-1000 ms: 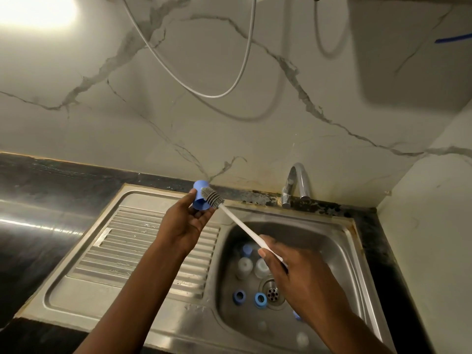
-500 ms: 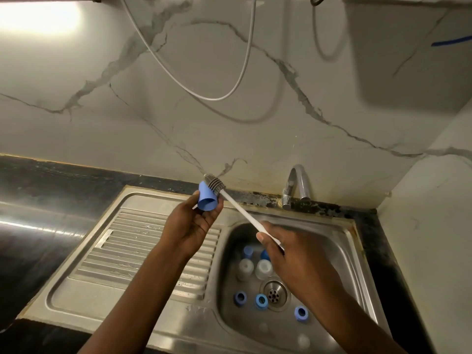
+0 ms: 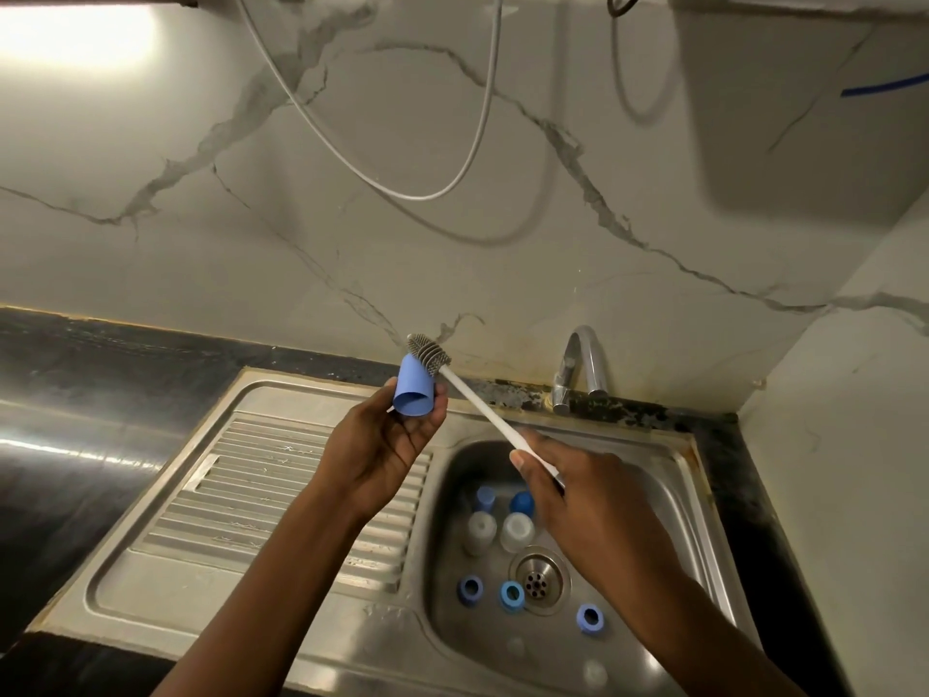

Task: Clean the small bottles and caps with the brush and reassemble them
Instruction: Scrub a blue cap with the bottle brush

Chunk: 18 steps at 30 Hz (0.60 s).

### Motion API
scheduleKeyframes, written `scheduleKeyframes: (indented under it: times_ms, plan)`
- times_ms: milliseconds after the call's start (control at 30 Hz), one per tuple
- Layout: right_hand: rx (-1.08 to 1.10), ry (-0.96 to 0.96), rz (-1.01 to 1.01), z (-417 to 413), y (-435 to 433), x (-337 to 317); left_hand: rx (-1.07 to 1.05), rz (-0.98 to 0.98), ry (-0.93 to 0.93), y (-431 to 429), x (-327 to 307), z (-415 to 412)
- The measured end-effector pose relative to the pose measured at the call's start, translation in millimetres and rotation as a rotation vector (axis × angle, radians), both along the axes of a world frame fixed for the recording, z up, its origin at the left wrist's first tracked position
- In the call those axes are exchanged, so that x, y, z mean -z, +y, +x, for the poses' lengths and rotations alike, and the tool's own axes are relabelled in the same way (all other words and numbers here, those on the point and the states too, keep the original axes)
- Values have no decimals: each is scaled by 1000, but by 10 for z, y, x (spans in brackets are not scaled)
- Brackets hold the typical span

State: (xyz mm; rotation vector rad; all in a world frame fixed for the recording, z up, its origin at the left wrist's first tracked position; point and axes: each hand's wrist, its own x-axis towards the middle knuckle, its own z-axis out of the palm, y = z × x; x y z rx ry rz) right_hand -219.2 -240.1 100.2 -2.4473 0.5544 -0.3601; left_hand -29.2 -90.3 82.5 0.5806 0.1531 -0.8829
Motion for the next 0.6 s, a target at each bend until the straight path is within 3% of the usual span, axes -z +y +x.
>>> scheduleKeyframes:
  times_ms: [233,400,600]
  plan:
    - [-18,39,-46,-6,-8,-26,-7,312,-167,13,27,43]
    - [-42,43,55,-89,23,116,-105,243,-45,19,61,174]
    - [-22,42,78,-206,53,128,-113,200,-38,19,9,178]
